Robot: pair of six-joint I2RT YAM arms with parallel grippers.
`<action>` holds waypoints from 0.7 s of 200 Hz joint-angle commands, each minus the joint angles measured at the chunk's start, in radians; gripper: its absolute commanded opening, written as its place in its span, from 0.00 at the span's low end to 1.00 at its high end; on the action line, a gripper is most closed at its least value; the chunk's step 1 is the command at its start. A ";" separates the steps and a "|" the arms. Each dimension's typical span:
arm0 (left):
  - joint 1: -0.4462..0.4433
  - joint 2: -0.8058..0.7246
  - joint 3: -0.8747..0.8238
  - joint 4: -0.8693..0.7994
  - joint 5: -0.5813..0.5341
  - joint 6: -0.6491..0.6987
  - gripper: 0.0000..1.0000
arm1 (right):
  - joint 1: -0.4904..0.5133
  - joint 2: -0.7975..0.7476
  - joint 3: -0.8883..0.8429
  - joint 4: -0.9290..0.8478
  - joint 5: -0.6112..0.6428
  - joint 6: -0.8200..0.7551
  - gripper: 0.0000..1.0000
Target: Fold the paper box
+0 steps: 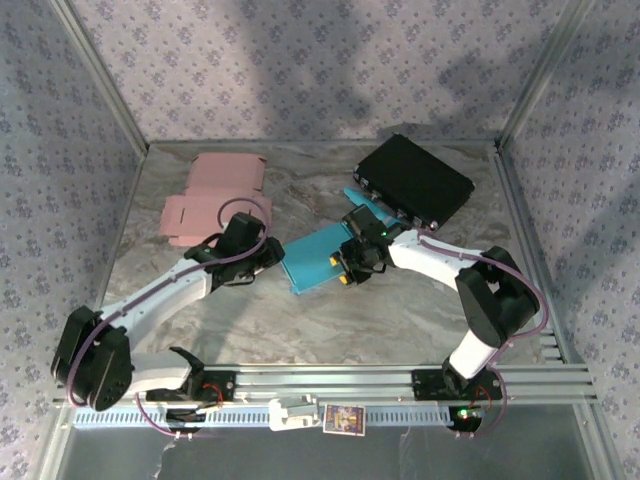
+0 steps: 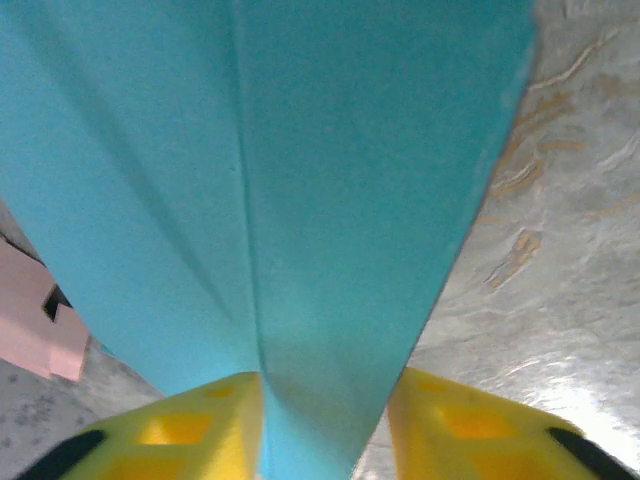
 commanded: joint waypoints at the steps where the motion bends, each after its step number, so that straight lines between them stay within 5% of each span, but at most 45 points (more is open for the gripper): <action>1: 0.005 0.042 -0.007 0.102 0.088 -0.036 0.59 | -0.009 -0.027 0.031 -0.109 -0.011 -0.040 0.53; 56: 0.004 0.142 -0.022 0.160 0.130 -0.022 0.57 | -0.053 -0.072 0.139 -0.315 -0.031 -0.210 0.71; 99: 0.005 0.163 -0.035 0.149 0.147 -0.028 0.57 | -0.126 -0.165 0.195 -0.456 -0.018 -0.427 0.75; 140: 0.007 0.155 -0.041 0.129 0.163 -0.019 0.57 | -0.193 -0.218 0.250 -0.483 0.084 -0.806 0.72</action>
